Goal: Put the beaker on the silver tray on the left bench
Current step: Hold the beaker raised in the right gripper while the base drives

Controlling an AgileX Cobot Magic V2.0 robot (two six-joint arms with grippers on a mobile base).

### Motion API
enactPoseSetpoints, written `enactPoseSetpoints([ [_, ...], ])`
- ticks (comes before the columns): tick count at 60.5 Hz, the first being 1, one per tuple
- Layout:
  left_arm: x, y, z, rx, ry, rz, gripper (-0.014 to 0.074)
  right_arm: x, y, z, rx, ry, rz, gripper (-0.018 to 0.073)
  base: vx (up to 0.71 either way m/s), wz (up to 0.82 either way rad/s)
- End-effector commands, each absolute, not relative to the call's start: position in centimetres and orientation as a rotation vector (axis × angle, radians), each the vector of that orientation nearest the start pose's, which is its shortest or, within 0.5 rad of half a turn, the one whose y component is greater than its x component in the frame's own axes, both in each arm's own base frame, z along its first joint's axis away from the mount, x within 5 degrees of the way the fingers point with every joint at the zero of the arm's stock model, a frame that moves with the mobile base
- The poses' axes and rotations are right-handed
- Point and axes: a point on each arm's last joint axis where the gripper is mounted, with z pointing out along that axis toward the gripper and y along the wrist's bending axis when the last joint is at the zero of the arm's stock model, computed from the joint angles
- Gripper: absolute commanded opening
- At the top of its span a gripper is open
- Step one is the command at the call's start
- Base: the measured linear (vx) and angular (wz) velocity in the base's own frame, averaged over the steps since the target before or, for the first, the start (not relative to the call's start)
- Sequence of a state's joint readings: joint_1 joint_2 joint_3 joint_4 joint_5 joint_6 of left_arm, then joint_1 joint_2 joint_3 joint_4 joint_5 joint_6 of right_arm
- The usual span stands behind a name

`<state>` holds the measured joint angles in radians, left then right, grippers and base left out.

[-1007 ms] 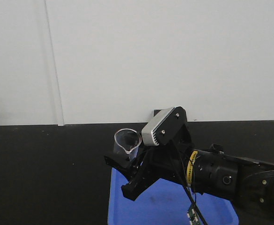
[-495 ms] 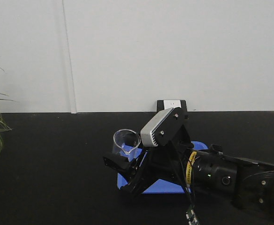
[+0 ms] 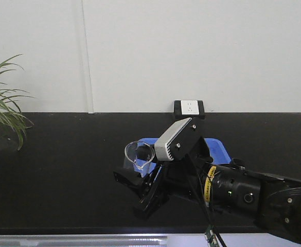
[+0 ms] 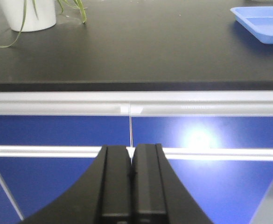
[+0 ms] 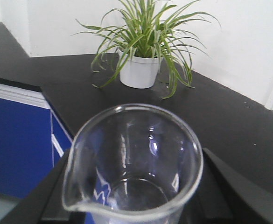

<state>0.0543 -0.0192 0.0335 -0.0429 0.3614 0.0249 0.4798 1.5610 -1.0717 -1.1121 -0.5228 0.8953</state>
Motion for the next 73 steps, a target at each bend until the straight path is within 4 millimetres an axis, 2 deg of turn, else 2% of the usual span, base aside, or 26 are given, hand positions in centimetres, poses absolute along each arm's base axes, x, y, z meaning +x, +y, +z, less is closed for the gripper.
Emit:
enactPoseSetpoints([
  [1,5.45,0.17,17.13,-0.060,1.793,0.009,0.0001,29.01,19.86,34.45,-0.832,1.420,0.677,-0.0011,-0.30,0.01],
  [48,5.45,0.17,17.13,-0.060,1.793,0.009,0.0001,29.01,19.86,34.45,-0.832,1.420,0.677,-0.0011,-0.34,-0.02],
  [73,5.45,0.17,17.13,-0.060,1.793,0.009,0.0001,29.01,19.86,34.45,-0.832,1.420,0.677,-0.0011,-0.16,0.26],
])
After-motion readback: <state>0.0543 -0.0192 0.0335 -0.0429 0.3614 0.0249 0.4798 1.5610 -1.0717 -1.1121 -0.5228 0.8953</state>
